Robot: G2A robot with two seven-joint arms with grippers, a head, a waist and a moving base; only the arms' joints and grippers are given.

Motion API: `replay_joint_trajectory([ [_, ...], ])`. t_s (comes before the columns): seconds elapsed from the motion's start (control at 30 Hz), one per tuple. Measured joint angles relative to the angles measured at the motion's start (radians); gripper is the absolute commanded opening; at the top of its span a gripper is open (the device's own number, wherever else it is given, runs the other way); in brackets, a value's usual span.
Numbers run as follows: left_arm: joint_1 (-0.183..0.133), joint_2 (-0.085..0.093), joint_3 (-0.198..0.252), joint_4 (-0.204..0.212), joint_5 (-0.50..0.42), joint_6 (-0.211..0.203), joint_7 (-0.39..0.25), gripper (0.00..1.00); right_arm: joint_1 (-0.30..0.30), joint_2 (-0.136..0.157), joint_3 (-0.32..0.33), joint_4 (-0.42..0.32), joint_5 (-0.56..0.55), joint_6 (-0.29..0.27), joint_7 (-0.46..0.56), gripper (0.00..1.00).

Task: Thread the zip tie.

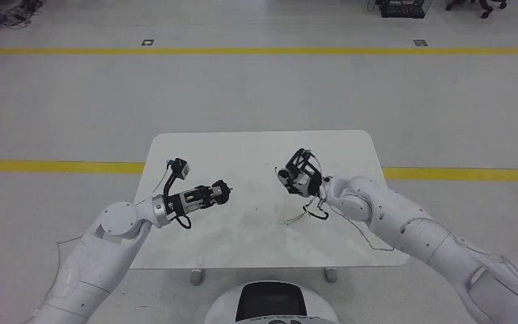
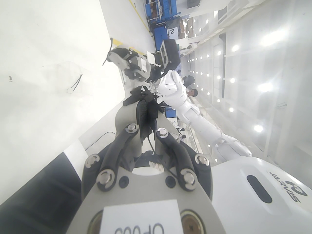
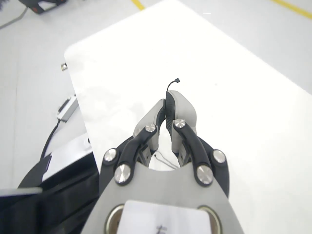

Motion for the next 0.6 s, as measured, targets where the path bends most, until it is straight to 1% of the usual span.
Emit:
replay_joint_trajectory([
  [0.03, 0.000, 0.000, 0.000, 0.000, 0.000, 0.000, 0.000, 0.00, -0.030, 0.006, 0.019, -0.007, -0.006, 0.003, -0.077, 0.00],
  [0.1, 0.000, 0.000, 0.000, 0.000, 0.000, 0.000, 0.000, 0.00, -0.076, 0.015, 0.047, -0.021, -0.018, 0.004, -0.190, 0.00],
  [0.13, 0.000, 0.000, 0.000, 0.000, 0.000, 0.000, 0.000, 0.00, -0.107, 0.021, 0.064, -0.031, -0.024, -0.002, -0.265, 0.00],
  [0.23, 0.000, 0.000, 0.000, 0.000, 0.000, 0.000, 0.000, 0.00, -0.174, 0.031, 0.102, -0.060, -0.033, -0.014, -0.430, 0.00],
  [0.33, 0.000, 0.000, 0.000, 0.000, 0.000, 0.000, 0.000, 0.00, -0.216, 0.036, 0.121, -0.083, -0.048, -0.014, -0.533, 0.00],
  [0.43, 0.000, 0.000, 0.000, 0.000, 0.000, 0.000, 0.000, 0.00, -0.234, 0.034, 0.118, -0.110, -0.024, -0.013, -0.574, 0.00],
  [0.6, 0.000, 0.000, 0.000, 0.000, 0.000, 0.000, 0.000, 0.00, -0.233, 0.033, 0.115, -0.114, -0.012, -0.013, -0.568, 0.00],
])
